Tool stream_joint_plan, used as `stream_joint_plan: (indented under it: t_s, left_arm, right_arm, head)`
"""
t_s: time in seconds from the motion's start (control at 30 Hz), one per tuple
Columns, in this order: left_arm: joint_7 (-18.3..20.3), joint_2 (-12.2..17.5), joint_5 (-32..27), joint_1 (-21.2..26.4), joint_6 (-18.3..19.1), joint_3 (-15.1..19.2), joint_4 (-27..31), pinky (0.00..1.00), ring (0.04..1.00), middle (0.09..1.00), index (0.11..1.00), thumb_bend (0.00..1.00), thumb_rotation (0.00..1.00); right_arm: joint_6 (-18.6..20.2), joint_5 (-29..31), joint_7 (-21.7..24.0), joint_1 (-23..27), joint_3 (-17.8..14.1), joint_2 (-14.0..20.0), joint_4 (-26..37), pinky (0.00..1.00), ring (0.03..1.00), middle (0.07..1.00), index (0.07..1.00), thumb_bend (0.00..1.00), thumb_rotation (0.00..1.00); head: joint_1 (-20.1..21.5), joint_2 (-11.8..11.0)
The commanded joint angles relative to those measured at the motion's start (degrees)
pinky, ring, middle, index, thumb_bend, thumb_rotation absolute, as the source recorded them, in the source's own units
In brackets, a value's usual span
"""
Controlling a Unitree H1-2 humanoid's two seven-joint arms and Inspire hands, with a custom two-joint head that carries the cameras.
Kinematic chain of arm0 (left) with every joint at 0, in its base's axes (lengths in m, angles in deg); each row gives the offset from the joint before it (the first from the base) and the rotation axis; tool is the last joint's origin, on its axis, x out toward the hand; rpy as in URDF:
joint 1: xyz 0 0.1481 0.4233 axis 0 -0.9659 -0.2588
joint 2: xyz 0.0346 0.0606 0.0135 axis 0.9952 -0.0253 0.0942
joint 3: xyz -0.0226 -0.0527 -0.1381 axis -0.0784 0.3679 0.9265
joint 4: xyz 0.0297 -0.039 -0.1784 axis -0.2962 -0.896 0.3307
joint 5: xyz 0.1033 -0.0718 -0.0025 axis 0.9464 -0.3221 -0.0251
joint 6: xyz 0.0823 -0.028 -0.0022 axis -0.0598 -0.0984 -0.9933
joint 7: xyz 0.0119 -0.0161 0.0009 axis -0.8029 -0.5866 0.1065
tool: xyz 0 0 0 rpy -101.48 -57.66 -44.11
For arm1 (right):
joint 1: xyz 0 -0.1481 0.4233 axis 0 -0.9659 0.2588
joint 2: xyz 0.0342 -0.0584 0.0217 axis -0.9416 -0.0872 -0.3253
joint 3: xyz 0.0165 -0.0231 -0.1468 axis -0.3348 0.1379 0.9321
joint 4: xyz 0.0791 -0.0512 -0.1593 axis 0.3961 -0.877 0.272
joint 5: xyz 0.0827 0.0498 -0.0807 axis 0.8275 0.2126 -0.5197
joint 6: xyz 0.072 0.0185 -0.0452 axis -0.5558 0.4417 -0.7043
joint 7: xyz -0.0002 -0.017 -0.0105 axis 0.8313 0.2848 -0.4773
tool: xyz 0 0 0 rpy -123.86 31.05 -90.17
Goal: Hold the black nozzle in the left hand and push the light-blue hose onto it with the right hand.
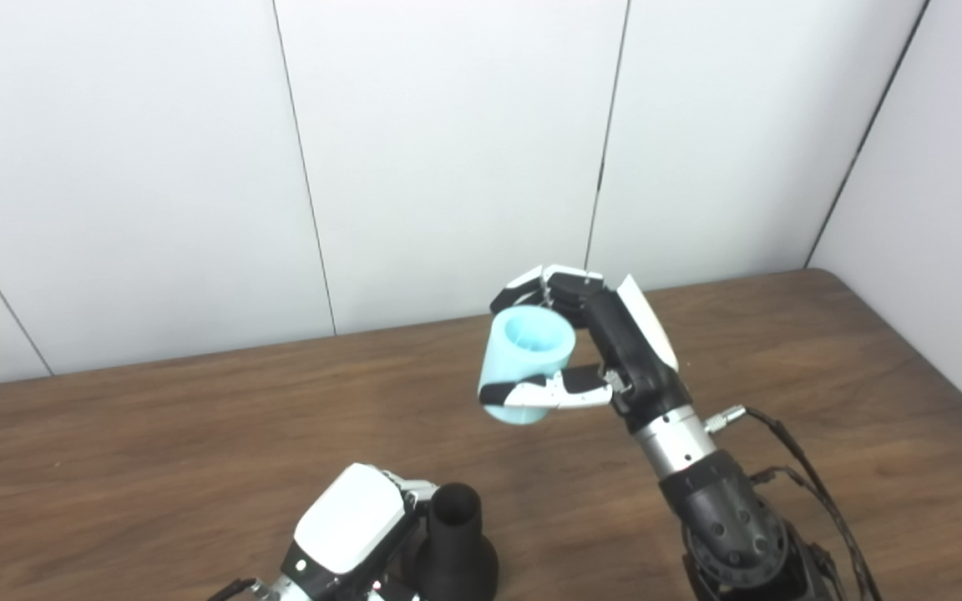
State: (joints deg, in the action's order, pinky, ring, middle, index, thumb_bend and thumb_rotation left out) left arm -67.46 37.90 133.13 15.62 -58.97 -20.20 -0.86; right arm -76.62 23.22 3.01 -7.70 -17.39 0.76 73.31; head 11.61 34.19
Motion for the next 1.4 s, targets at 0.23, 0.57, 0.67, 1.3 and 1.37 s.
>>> stream_joint_plan:
  t_s: [0.23, 0.57, 0.67, 1.3, 1.37]
  left_arm:
    - [0.8, -0.4, 1.7, -1.4, 0.4, -1.8, -3.4, 0.12, 0.183, 0.471, 0.480, 0.53, 0.00]
    - [-1.3, -0.6, 2.9, -0.7, 1.0, -2.3, -4.7, 0.10, 0.153, 0.471, 0.479, 0.53, 0.00]
    - [-1.0, -0.4, 2.9, -0.6, 1.2, -2.4, -4.5, 0.10, 0.152, 0.471, 0.479, 0.53, 0.00]
    - [1.1, 0.0, 2.1, -1.0, 1.6, -2.1, -2.5, 0.12, 0.172, 0.471, 0.480, 0.53, 0.00]
    - [1.0, 0.0, 2.1, -1.0, 1.6, -2.1, -2.5, 0.11, 0.169, 0.471, 0.480, 0.53, 0.00]
  right_arm:
    - [-1.8, 1.8, 3.2, -0.1, 0.9, -1.0, 5.6, 0.23, 0.355, 0.489, 0.547, 0.51, 0.00]
    - [-1.8, 4.1, 4.8, -2.0, 1.2, -1.7, 7.6, 0.24, 0.361, 0.491, 0.544, 0.51, 0.00]
    - [-3.5, 3.8, 4.7, -3.5, 1.6, -1.8, 6.6, 0.24, 0.362, 0.497, 0.541, 0.51, 0.00]
    - [-18.1, -2.5, 2.3, -6.6, 3.9, -1.5, -2.9, 0.27, 0.367, 0.497, 0.524, 0.51, 0.00]
    - [-22.7, -4.4, 0.9, -6.5, 4.0, -1.7, -5.7, 0.28, 0.379, 0.508, 0.525, 0.51, 0.00]
  head:
    - [-0.7, 0.4]
    - [-1.9, 0.9]
    - [-2.0, 1.0]
    - [-2.7, 1.5]
    - [-3.2, 1.2]
